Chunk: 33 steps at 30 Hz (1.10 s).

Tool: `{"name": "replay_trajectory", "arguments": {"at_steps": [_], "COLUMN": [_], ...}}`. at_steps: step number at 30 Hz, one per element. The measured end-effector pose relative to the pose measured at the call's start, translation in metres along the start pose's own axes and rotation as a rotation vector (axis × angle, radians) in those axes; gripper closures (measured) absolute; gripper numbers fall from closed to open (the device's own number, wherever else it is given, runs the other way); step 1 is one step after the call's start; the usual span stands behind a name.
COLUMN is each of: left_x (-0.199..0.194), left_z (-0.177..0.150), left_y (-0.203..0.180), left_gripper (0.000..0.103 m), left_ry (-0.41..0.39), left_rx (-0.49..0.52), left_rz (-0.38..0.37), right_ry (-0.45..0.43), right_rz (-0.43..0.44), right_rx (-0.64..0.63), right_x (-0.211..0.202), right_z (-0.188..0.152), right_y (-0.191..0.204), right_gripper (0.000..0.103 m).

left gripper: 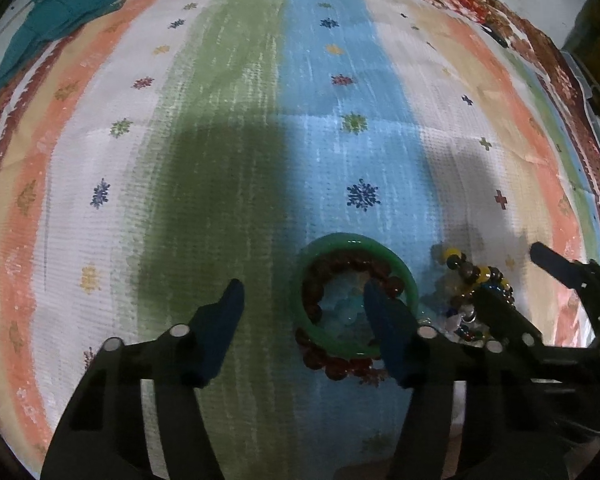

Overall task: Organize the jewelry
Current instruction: 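Grasp the green jade bangle with the left tool while the right tool grasps the yellow-black bead bracelet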

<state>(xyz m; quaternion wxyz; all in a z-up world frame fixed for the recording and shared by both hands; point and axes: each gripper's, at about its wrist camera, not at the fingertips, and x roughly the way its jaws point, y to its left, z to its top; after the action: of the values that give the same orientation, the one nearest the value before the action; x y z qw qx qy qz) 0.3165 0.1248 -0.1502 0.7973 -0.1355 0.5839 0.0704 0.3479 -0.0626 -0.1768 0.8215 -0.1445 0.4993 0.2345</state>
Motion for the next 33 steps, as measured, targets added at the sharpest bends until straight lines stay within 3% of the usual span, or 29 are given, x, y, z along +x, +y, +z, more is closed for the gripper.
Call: {"name": "replay_trajectory", "arguments": {"at_steps": [2,6,10,13,16,18,33], "left_x": [0.002,0.008,0.011,0.014,0.015,0.015,-0.003], "left_z": [0.0,-0.001,-0.001,0.0,-0.001,0.0,-0.003], "left_y": [0.001,0.001,-0.001,-0.001,-0.002,-0.001,-0.003], "left_gripper": [0.048,0.062,0.066,0.071,0.082,0.086,0.094], "left_ry": [0.008,0.026,0.028,0.031,0.03,0.031,-0.014], "left_rx": [-0.012,-0.021,-0.019,-0.022,-0.02,-0.028,0.023], "left_rz": [-0.013,-0.027,-0.027,-0.022,-0.021,-0.021,0.003], "right_ry": [0.011,0.023,0.031,0.037,0.034,0.027,-0.008], "right_rz": [0.005,0.019,0.022,0.038,0.045,0.038,0.029], "right_rx": [0.003,-0.009,-0.011,-0.013,-0.013,-0.014,0.005], "right_x": [0.004,0.01,0.014,0.016,0.016,0.015,0.002], "right_z": [0.0,0.001,0.002,0.001,0.001,0.001,0.005], "right_y": [0.0,0.004,0.004,0.003,0.002,0.002,-0.005], "right_gripper": [0.032,0.047,0.073,0.075,0.077,0.086,0.091]}}
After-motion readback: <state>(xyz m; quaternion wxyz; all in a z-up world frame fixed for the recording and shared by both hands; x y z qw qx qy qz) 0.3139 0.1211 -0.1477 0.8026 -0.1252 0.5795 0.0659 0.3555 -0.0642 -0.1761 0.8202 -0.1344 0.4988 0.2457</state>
